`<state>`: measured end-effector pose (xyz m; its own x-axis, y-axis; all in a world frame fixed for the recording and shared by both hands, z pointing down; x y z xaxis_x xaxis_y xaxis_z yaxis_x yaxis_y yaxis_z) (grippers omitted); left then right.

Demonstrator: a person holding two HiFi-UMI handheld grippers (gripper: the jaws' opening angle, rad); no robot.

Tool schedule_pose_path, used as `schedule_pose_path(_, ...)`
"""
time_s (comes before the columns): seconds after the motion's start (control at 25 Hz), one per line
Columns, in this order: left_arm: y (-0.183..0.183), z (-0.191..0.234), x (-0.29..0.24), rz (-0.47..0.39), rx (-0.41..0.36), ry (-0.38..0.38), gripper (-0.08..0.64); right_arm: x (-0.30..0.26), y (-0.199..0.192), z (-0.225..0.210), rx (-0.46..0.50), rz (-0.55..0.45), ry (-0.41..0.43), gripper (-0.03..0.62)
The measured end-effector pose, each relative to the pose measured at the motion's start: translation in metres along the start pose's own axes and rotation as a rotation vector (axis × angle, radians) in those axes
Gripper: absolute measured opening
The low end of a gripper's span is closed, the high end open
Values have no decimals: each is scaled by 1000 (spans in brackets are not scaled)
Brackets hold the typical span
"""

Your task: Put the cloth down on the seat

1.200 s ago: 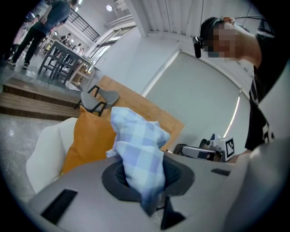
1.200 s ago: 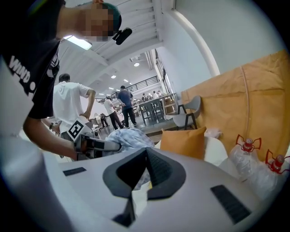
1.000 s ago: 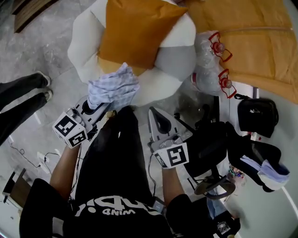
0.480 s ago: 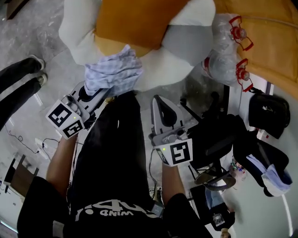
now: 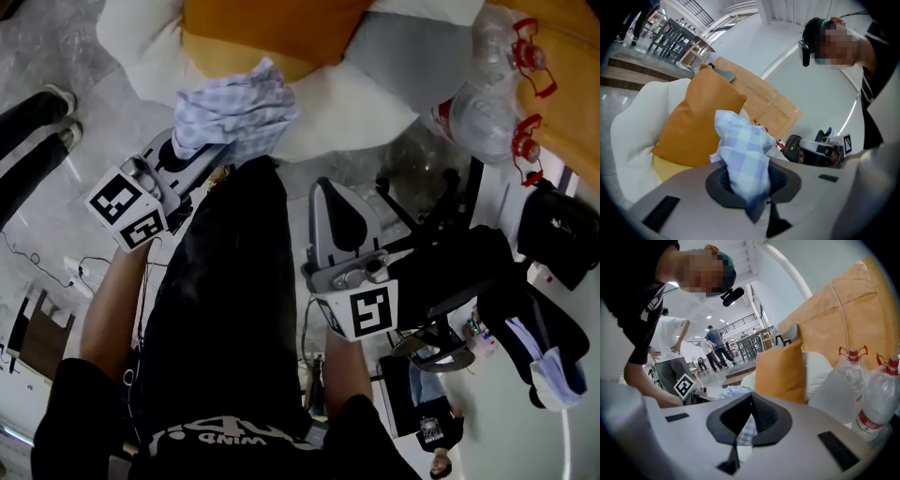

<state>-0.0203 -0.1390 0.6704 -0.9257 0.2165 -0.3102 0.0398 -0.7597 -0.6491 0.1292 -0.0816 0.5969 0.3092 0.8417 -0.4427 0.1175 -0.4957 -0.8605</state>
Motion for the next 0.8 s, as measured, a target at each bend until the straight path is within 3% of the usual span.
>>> schedule_pose_path(0.6,-68,84,-57,35,81,-28,78,-23,-62,-11,-34,69,12,20)
schedule_pose_path(0.8,-90,107,-75,51,64,-52,78,-31,-67,-10,-41,75,28,20)
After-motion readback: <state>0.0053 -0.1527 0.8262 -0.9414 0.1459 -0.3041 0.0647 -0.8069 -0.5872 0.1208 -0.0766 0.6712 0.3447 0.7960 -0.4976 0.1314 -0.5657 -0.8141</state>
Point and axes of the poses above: the fingertips, and each gripper's own axes: x backward along the fingers, z to its left, y out of its top, the point moved 3 cm from there along x, backward along the fingers, and after that the axes turned 10 degrees about -y, right-handed, at the moved point
